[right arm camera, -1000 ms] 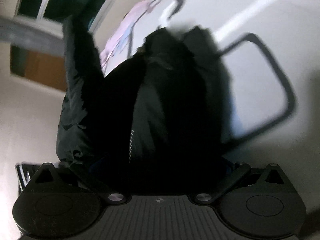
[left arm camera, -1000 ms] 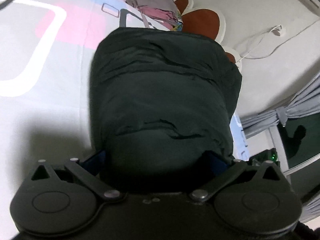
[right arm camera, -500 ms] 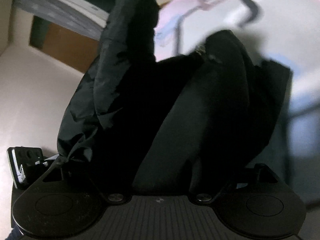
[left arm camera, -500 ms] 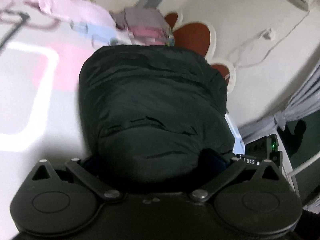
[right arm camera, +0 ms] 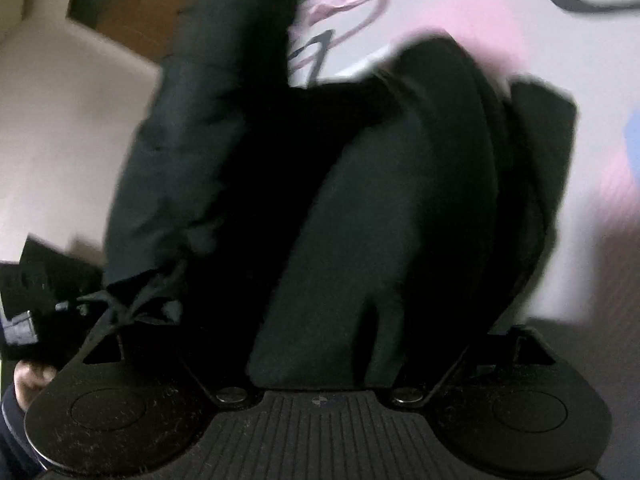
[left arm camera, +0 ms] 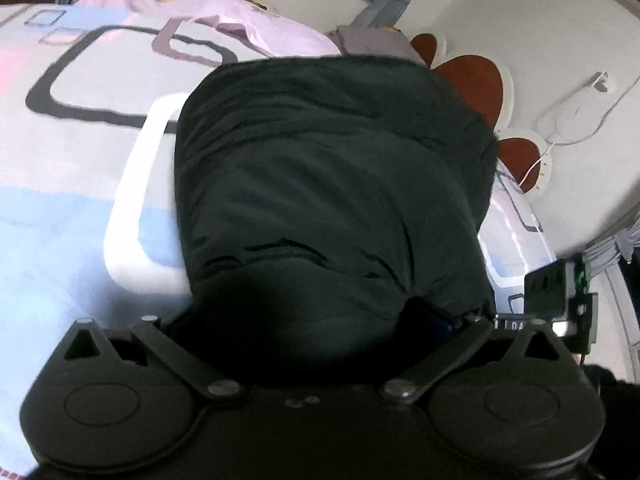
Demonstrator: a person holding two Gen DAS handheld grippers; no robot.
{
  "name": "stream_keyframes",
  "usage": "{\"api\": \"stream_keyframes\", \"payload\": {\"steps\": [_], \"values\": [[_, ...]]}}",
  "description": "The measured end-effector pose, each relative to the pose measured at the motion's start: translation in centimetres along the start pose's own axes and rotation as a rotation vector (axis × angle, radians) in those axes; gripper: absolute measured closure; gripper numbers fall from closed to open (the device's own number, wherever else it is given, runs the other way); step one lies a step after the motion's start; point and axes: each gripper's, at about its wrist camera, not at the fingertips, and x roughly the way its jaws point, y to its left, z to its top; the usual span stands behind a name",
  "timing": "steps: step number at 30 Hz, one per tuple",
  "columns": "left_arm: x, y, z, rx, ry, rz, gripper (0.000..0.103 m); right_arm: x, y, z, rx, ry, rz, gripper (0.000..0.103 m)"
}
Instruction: Fold large clothes
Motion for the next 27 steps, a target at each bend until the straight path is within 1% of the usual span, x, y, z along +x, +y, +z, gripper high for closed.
{"api": "stream_keyframes", "payload": {"steps": [3,4,6,8,10,13,14,15,16,17,18,19,20,21,23,24,25,27], "values": [[0.2,-0.6,0.2,0.026,0.003,-0.007,0.000,-0.7,0.6,-0.5,-0.014,-0.008,-0.045,0.015],[0.2,-0.4,0.7,0.025,0.006,-0.011,0.000,-1.7,1.2,-1.3,-0.019,-0.016,-0.061,0.015],[-0.3,0.8,1.1,0.023,0.001,-0.023,0.000,-3.3,1.5,-1.6,-0.022,-0.037,-0.098,0.015],[-0.8,0.9,1.0,0.012,-0.006,-0.021,0.000,-5.3,1.6,-2.2,-0.029,-0.070,-0.144,0.015],[-1.0,0.9,1.1,0.004,-0.015,-0.005,0.001,-7.6,1.8,-2.2,-0.043,-0.110,-0.221,0.015],[-2.1,0.3,1.2,0.029,-0.030,0.027,0.003,-11.6,2.1,-3.7,-0.042,-0.181,-0.278,0.015],[-2.5,0.1,1.2,0.042,-0.037,0.039,0.006,-12.3,2.5,-3.6,-0.064,-0.205,-0.301,0.017],[-3.1,-0.2,1.2,0.056,-0.049,0.055,0.008,-13.3,3.2,-4.0,-0.091,-0.222,-0.312,0.035],[-3.6,-0.5,1.3,0.073,-0.056,0.072,0.012,-13.9,3.8,-4.2,-0.103,-0.225,-0.319,0.044],[-4.2,-0.8,1.3,0.093,-0.069,0.090,0.018,-14.6,4.2,-4.4,-0.115,-0.229,-0.327,0.047],[-4.7,-1.1,1.3,0.104,-0.079,0.109,0.019,-14.5,5.1,-4.1,-0.135,-0.239,-0.334,0.056],[-5.3,-1.5,1.3,0.113,-0.091,0.133,0.019,-14.5,5.8,-3.9,-0.154,-0.254,-0.344,0.058],[-5.8,-1.8,1.2,0.120,-0.108,0.156,0.020,-14.4,6.6,-4.1,-0.166,-0.273,-0.349,0.058],[-6.4,-2.2,1.2,0.132,-0.133,0.173,0.020,-13.7,7.9,-3.1,-0.182,-0.290,-0.356,0.058],[-7.2,-2.9,1.6,0.163,-0.184,0.180,0.019,-12.2,9.8,-1.1,-0.255,-0.330,-0.368,0.058],[-7.3,-3.1,2.1,0.176,-0.207,0.170,0.019,-11.7,11.2,-0.1,-0.297,-0.351,-0.371,0.058],[-7.1,-3.3,2.8,0.181,-0.218,0.159,0.019,-11.0,12.5,1.0,-0.330,-0.368,-0.368,0.058],[-6.0,-3.8,4.0,0.192,-0.200,0.146,0.021,-9.5,15.0,3.0,-0.386,-0.392,-0.362,0.058]]}}
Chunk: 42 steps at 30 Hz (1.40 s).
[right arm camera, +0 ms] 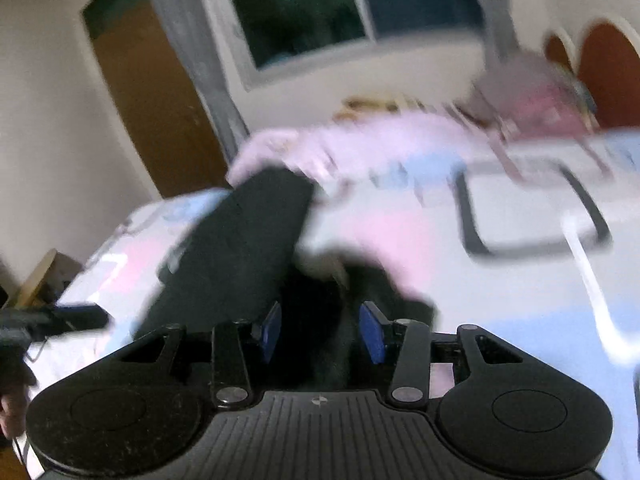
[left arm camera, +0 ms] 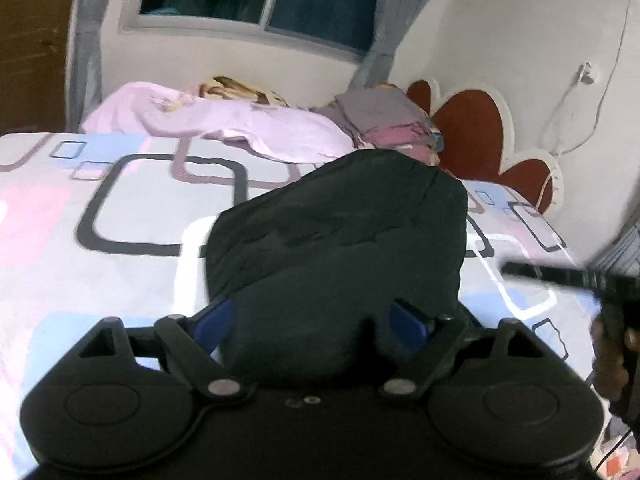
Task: Fold large clothes
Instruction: 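Set the folded coat bundle on the bed and open both grippers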
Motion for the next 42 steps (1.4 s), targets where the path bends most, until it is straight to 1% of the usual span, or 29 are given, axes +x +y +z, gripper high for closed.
{"api": "stream_keyframes", "payload": {"steps": [2,3,4,5,6,8,11,12,14,17,21,22,24,27,28,30,32,34,36,37,38,39,40,42], "values": [[1.3,-0.9,0.6,0.040,0.024,-0.010,0.024,1.9,2.1,1.7,-0.043,-0.005,0.005,0.058],[2.0,-1.3,0.6,0.047,0.042,-0.006,0.026,3.1,3.0,2.2,-0.063,0.015,0.004,0.058],[2.7,-1.6,0.7,0.048,0.065,0.002,0.033,4.3,3.9,2.3,-0.092,0.040,-0.022,0.058],[3.4,-1.7,0.7,0.044,0.082,0.024,0.038,5.5,4.5,2.3,-0.120,0.061,-0.057,0.058],[3.8,-1.9,0.7,0.046,0.081,0.043,0.038,6.8,4.8,2.1,-0.135,0.087,-0.087,0.058],[4.4,-2.1,0.8,0.028,0.088,0.053,0.038,9.1,4.7,1.4,-0.135,0.136,-0.132,0.058],[6.1,-2.3,0.4,0.039,0.139,0.059,0.036,12.4,3.6,-0.4,-0.122,0.235,-0.186,0.058],[6.6,-2.4,0.2,0.044,0.149,0.064,0.036,13.3,3.2,-1.1,-0.110,0.256,-0.191,0.058],[7.3,-2.7,-0.4,0.064,0.158,0.079,0.036,13.6,2.4,-2.4,-0.090,0.288,-0.194,0.058],[7.8,-2.9,-1.3,0.070,0.157,0.093,0.036,14.3,1.1,-3.8,-0.041,0.300,-0.192,0.058],[7.4,-4.0,-1.4,0.105,0.152,0.133,0.036,13.6,1.2,-3.9,-0.064,0.300,-0.204,0.058],[7.0,-4.3,-1.3,0.108,0.149,0.141,0.036,12.9,1.3,-3.6,-0.069,0.293,-0.202,0.058],[5.6,-4.7,-1.3,0.108,0.135,0.157,0.037,9.7,1.8,-3.1,-0.071,0.243,-0.183,0.058],[2.9,-6.0,-2.1,0.125,0.107,0.179,0.038,4.2,2.3,-3.7,-0.062,0.189,-0.139,0.058],[1.8,-6.6,-2.6,0.135,0.096,0.187,0.037,2.5,2.5,-4.1,-0.068,0.175,-0.137,0.058],[-0.5,-8.2,-4.0,0.170,0.069,0.213,0.030,-1.3,2.7,-5.2,-0.081,0.142,-0.121,0.058],[-3.3,-9.8,-5.9,0.179,0.029,0.240,0.011,-5.4,2.9,-6.8,-0.096,0.120,-0.112,0.058],[-5.8,-11.0,-7.9,0.170,-0.008,0.258,0.003,-9.0,2.8,-8.5,-0.089,0.098,-0.107,0.058],[-8.3,-12.3,-10.1,0.157,-0.030,0.289,0.001,-12.4,2.8,-10.6,-0.082,0.092,-0.108,0.056],[-9.6,-13.2,-11.3,0.151,-0.036,0.297,0.000,-14.1,2.9,-11.6,-0.080,0.087,-0.113,0.036],[-10.8,-13.8,-12.4,0.142,-0.038,0.307,0.000,-15.8,3.0,-12.6,-0.075,0.075,-0.117,0.020],[-12.0,-14.4,-13.5,0.128,-0.040,0.318,0.000,-17.6,3.2,-13.7,-0.078,0.050,-0.121,0.001],[-13.2,-14.9,-14.6,0.116,-0.043,0.326,0.000,-19.4,3.6,-14.8,-0.085,0.031,-0.118,0.001],[-15.2,-16.0,-16.6,0.106,-0.040,0.337,0.000,-22.1,4.2,-16.5,-0.087,0.035,-0.135,0.001]]}}
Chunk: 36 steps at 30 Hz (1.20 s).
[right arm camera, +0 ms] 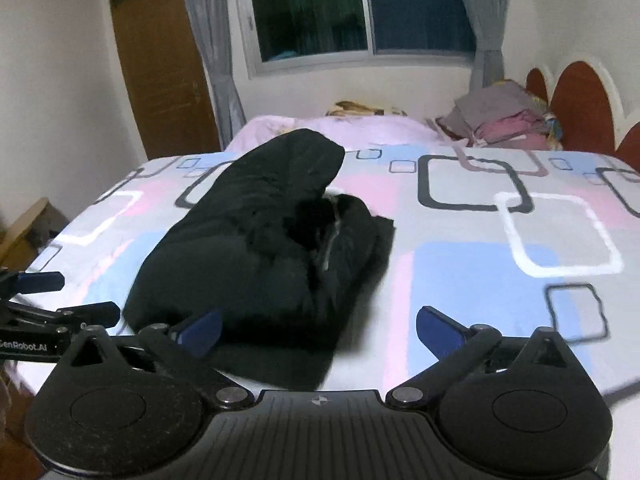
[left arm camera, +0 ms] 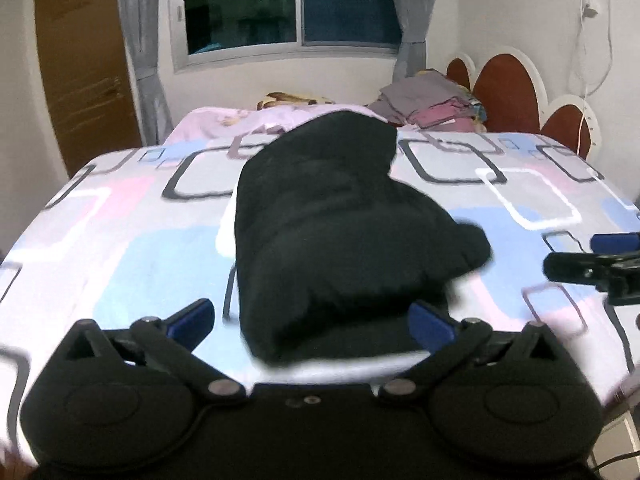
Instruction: Fold large clothes
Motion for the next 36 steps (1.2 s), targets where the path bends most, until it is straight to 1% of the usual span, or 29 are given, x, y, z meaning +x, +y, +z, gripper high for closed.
{"api": "stream_keyframes", "payload": {"steps": [2,5,8,14,21,36], "values": [[-2.3,-0.5,-1.6,-0.016,-0.013,0.013,0.000,-2.2,0.6,-1.5,-0.007,0.006,-0.022,0.000],[-4.3,-1.1,-2.9,-0.033,-0.014,0.017,0.000,-4.3,1.6,-3.3,-0.030,0.008,-0.039,0.000],[-5.8,-1.7,-3.6,-0.033,-0.037,0.005,0.000,-5.5,2.2,-4.3,-0.029,0.003,-0.027,0.000],[-7.0,-2.1,-3.7,-0.043,-0.068,-0.001,0.000,-7.1,2.4,-4.0,-0.028,-0.018,-0.022,0.000],[-7.7,-2.5,-4.0,-0.046,-0.087,-0.003,0.000,-7.4,2.3,-3.5,-0.019,-0.025,-0.014,0.000],[-8.0,-2.4,-4.2,-0.046,-0.089,0.002,0.000,-7.6,2.3,-3.6,-0.010,-0.028,-0.019,0.000]]}}
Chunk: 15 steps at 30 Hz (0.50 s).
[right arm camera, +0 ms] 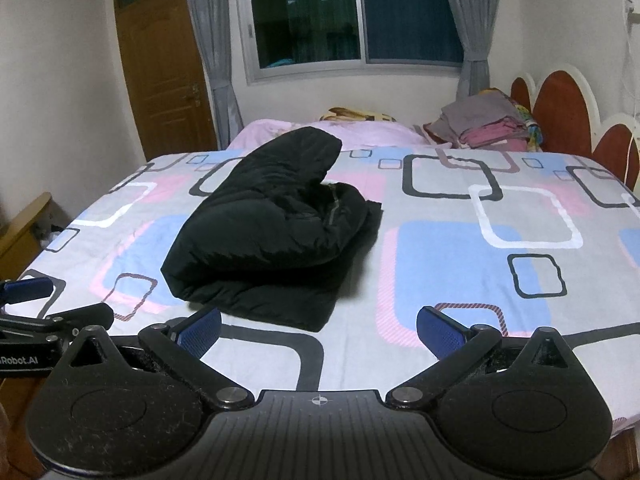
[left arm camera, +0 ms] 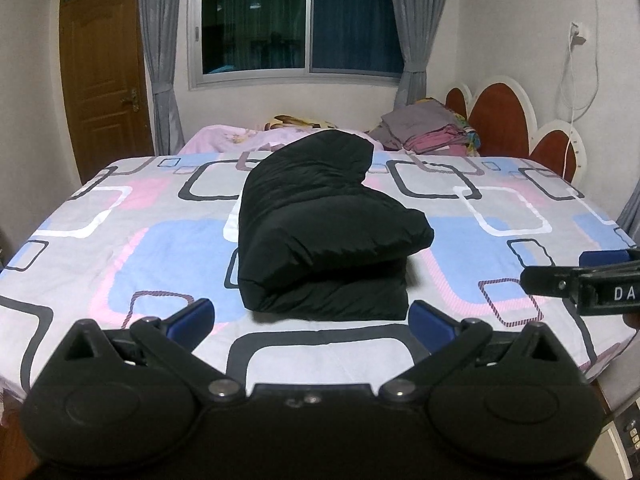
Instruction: Fold large clothes
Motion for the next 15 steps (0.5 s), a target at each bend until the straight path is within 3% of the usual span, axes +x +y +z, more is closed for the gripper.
{"api": "stream_keyframes", "payload": {"steps": [15], "values": [[-0.03,-0.33,-0.01,0.004,-0.001,-0.004,0.000,-0.30,-0.38,-0.04,0.006,0.004,-0.007,0.000]]}}
